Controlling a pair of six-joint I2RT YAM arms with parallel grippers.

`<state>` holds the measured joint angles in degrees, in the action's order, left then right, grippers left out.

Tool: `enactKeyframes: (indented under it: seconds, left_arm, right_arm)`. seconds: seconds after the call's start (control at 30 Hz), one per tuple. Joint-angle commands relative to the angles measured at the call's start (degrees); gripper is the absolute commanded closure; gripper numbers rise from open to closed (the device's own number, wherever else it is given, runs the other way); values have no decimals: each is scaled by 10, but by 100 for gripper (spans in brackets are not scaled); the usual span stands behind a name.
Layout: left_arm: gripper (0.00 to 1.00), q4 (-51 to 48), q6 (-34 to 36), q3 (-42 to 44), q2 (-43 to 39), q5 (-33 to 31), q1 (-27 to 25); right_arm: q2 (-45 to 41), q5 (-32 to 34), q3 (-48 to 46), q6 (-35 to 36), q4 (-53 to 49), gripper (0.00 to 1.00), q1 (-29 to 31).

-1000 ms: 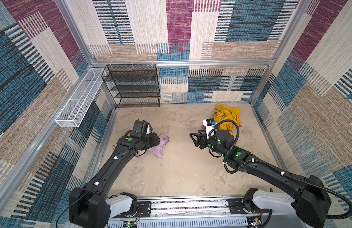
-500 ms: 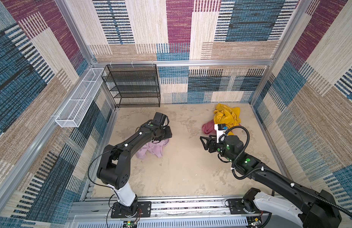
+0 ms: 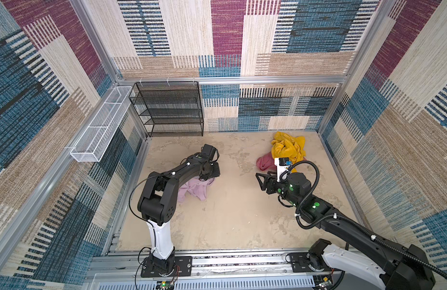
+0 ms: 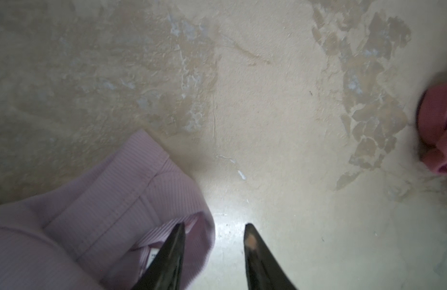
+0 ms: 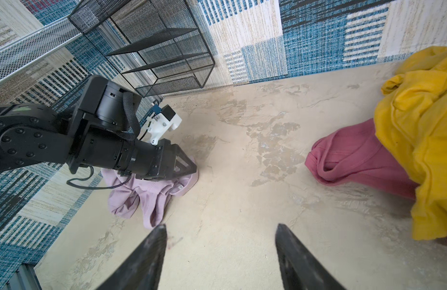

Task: Pick out a specific cloth from the pile
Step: 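Reach the left gripper to the lavender shirt while the right gripper withdraws, then grasp the lavender shirt with the left gripper and drag it nearer the robot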

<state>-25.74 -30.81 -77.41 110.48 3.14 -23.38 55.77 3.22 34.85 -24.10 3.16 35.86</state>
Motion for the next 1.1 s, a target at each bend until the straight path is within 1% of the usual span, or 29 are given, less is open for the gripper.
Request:
enactKeyframes:
  seconds: [0.0, 0.2, 0.33, 0.43, 0.6, 0.67, 0.87, 1.07]
  left_arm:
    - [61, 4, 17, -14, 16, -11, -1]
    - [63, 0, 21, -27, 36, -15, -3]
    - [69, -2, 21, -31, 46, -17, -3]
    - [76, -7, 19, -37, 56, -17, -4]
    - [91, -11, 20, -43, 63, -16, -5]
    - [100, -12, 19, -46, 63, -9, -5]
    - [100, -19, 19, -56, 32, 4, -7]
    - [100, -64, 29, -111, -13, 9, -6]
  right_arm:
    - [-1, 15, -1, 1, 9, 28, -2]
    - [6, 15, -2, 0, 17, 28, -3]
    - [10, 14, 1, 2, 19, 28, -2]
    - [6, 20, 2, 2, 21, 28, -2]
    - [-11, 28, -2, 3, 22, 28, -3]
    - [-17, 33, -2, 3, 20, 28, -3]
    - [-28, 36, -5, 1, 16, 28, -4]
    - [-20, 30, 10, -2, 16, 28, -5]
